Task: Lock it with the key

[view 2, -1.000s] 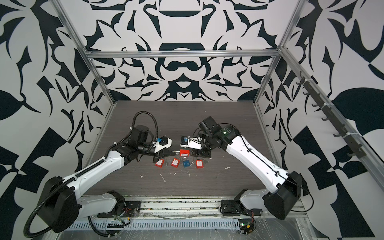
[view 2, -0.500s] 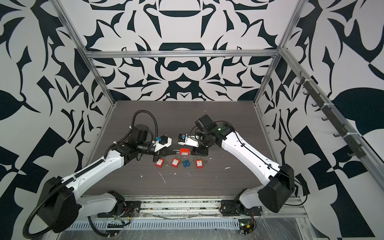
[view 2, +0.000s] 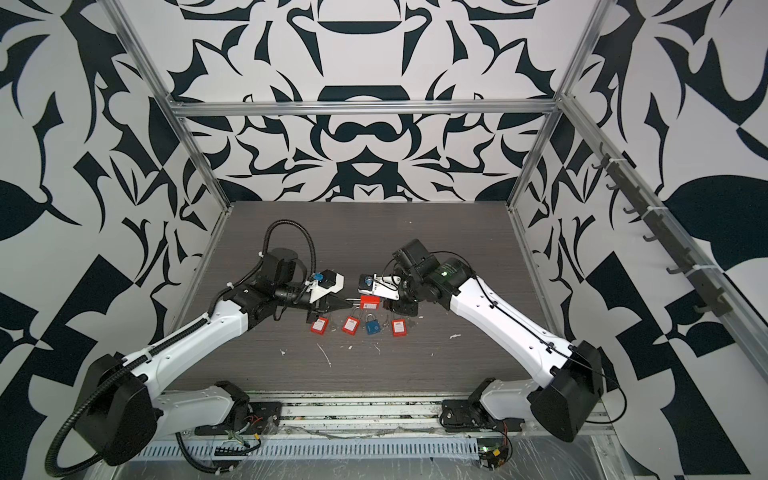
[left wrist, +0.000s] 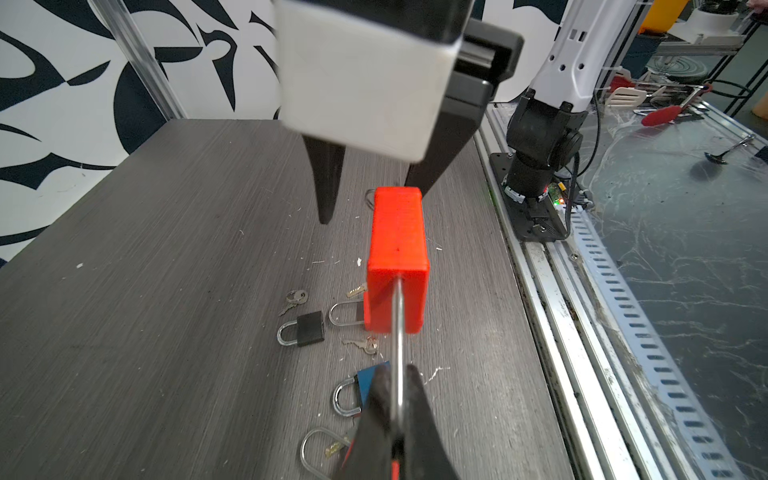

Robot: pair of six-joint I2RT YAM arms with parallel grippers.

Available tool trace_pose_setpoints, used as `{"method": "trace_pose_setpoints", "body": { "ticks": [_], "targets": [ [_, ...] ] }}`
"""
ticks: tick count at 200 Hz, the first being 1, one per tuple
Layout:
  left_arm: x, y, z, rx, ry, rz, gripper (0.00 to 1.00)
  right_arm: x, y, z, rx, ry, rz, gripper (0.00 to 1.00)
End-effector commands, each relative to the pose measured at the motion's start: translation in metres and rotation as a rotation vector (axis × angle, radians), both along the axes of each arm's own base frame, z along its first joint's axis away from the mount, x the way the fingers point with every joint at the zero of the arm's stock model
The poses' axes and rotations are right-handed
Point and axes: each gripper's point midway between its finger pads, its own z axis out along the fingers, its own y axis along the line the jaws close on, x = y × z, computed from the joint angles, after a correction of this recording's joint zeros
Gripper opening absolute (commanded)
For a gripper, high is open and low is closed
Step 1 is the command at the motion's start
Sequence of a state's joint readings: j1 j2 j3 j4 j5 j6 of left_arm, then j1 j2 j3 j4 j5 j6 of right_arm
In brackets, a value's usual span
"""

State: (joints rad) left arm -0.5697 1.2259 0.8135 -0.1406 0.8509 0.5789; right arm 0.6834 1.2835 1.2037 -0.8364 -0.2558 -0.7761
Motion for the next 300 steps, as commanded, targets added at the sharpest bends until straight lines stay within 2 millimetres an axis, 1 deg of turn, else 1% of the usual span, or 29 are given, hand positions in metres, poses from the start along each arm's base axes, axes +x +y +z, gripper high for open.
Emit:
{"method": "trace_pose_setpoints", "body": {
  "ticks": [1, 17, 30, 50, 67, 78, 92, 115, 144, 167, 193, 225, 251, 268, 300],
  "targets": [
    [-0.005, -0.002, 0.015, -0.026, -0.031, -0.037, 0.00, -0.035, -0.015, -0.001, -0.032, 0.090, 0.083, 0.46],
    [-0.006, -0.002, 0.014, -0.025, -0.027, -0.040, 0.00, -0.042, -0.023, -0.005, -0.058, 0.103, 0.074, 0.46],
    [-0.005, -0.002, 0.015, -0.026, -0.028, -0.041, 0.00, -0.044, -0.023, 0.001, -0.031, 0.094, 0.068, 0.43],
    [-0.004, -0.002, 0.015, -0.022, -0.032, -0.040, 0.00, -0.041, -0.011, 0.022, 0.065, 0.043, 0.069, 0.42],
    [-0.004, -0.003, 0.016, -0.021, -0.032, -0.044, 0.00, -0.032, -0.003, 0.038, 0.133, -0.021, 0.063, 0.39],
    [-0.005, -0.002, 0.016, -0.019, -0.031, -0.043, 0.00, -0.027, 0.000, 0.043, 0.148, -0.051, 0.063, 0.36],
    [-0.005, -0.002, 0.015, -0.017, -0.033, -0.045, 0.00, -0.023, 0.003, 0.045, 0.149, -0.056, 0.069, 0.33],
    [-0.006, -0.001, 0.014, -0.011, -0.037, -0.045, 0.00, -0.024, 0.009, 0.039, 0.146, -0.013, 0.090, 0.29],
    [-0.006, -0.001, 0.014, -0.004, -0.038, -0.047, 0.00, -0.023, 0.011, 0.032, 0.134, 0.003, 0.092, 0.24],
    [-0.007, -0.001, 0.013, 0.001, -0.041, -0.053, 0.00, -0.020, 0.013, 0.030, 0.142, -0.004, 0.093, 0.16],
    [-0.007, 0.000, 0.013, 0.008, -0.049, -0.056, 0.00, -0.019, 0.015, 0.027, 0.140, 0.004, 0.094, 0.13],
    [-0.006, 0.000, 0.014, 0.017, -0.056, -0.061, 0.00, -0.017, 0.016, 0.019, 0.120, 0.028, 0.093, 0.12],
    [-0.007, 0.001, 0.013, 0.027, -0.060, -0.066, 0.00, -0.019, 0.017, 0.019, 0.121, 0.038, 0.104, 0.05],
    [-0.008, 0.002, 0.012, 0.036, -0.059, -0.068, 0.00, -0.021, 0.013, 0.018, 0.107, 0.032, 0.105, 0.00],
    [-0.003, 0.005, 0.005, 0.072, -0.066, -0.050, 0.00, -0.023, -0.004, 0.005, 0.049, 0.055, 0.074, 0.00]
  ]
}}
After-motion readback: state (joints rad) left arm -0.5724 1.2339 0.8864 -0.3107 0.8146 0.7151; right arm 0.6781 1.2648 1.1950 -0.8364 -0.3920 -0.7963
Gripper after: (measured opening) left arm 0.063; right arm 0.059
